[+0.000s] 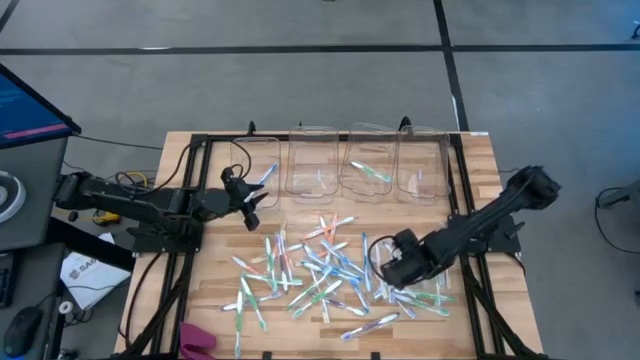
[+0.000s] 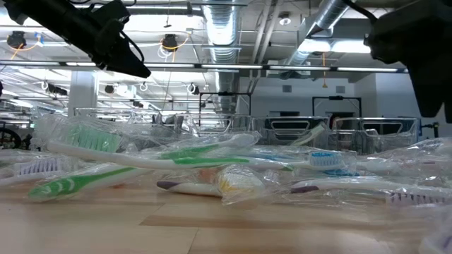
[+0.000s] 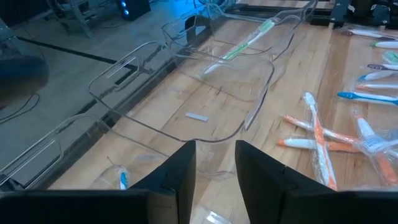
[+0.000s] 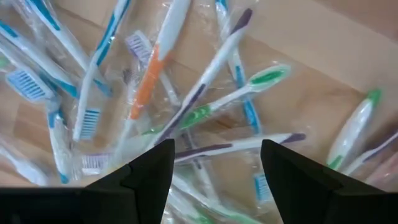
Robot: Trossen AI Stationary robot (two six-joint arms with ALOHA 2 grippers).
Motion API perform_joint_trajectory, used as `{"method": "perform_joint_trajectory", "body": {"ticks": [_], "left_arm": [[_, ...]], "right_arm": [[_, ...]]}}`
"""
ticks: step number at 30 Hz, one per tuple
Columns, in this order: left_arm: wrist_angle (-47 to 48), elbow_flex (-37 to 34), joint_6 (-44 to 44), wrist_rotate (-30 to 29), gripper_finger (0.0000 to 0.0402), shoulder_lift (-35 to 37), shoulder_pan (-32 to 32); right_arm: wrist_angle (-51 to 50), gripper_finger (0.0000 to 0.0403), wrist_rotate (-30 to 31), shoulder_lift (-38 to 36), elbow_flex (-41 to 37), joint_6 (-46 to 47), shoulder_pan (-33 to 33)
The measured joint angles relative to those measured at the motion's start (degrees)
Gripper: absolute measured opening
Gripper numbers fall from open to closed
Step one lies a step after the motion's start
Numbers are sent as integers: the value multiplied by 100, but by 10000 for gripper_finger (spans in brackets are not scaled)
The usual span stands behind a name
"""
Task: Pick & Place Toothbrushes
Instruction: Put the violet toothbrush into the right transparent bin
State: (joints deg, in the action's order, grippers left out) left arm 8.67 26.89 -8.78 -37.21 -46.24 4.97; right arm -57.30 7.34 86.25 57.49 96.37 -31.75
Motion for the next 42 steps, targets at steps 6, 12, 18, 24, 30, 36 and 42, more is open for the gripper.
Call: {"method": "perform_joint_trajectory", "body": {"ticks": [6,12,18,24,30,36,42], "left_arm": [[-22,0,0,-2,104,0,0],[-62,0,-2,0,104,0,0],[-70,0,-2,0,104,0,0],[-72,0,-2,0,104,0,0],[-74,0,-2,0,104,0,0],[-76,0,-2,0,104,0,0],[-76,0,-2,0,104,0,0]], "right_arm": [[439,234,2,235,103,2,48],[503,234,-77,160,106,-258,171],[536,234,-138,139,106,-636,194],[190,234,-143,139,106,-476,203],[215,234,-143,139,3,-465,220],[573,234,-134,139,-148,-437,286],[670,234,-132,277,-150,-464,438]]}}
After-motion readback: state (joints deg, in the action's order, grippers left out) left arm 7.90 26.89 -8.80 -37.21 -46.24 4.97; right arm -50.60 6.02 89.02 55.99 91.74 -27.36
